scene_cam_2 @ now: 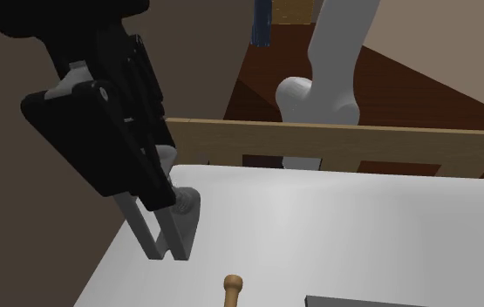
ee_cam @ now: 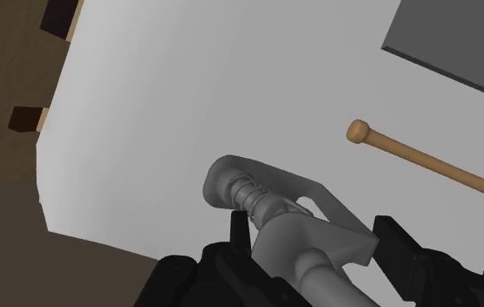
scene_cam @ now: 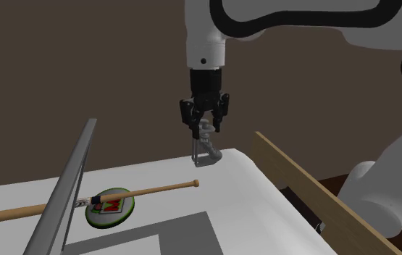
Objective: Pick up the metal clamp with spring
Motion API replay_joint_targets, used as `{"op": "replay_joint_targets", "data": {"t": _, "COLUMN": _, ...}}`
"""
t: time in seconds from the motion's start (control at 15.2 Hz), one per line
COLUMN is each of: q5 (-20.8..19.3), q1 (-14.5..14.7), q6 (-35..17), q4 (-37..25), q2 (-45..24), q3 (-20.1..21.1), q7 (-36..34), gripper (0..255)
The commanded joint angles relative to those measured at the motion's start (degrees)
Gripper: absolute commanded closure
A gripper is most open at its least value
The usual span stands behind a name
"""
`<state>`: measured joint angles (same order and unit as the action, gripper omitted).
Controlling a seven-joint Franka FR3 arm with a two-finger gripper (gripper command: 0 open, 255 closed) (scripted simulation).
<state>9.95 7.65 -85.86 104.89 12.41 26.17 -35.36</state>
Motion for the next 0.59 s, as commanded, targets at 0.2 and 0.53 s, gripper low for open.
{"op": "replay_joint_targets", "data": {"t": 0.2, "q5": -0.36, "q1": -0.15, "q6": 3.75, "q4": -4.58, "q2": -0.89, "q3": -0.10, "q7": -0.49, "gripper": 255}}
{"op": "replay_joint_targets", "data": {"t": 0.53, "q5": -0.71, "q1": -0.22, "q6": 7.02, "q4": -8.85, "q2": -1.95, "q3": -0.05, "q7": -1.10, "gripper": 255}}
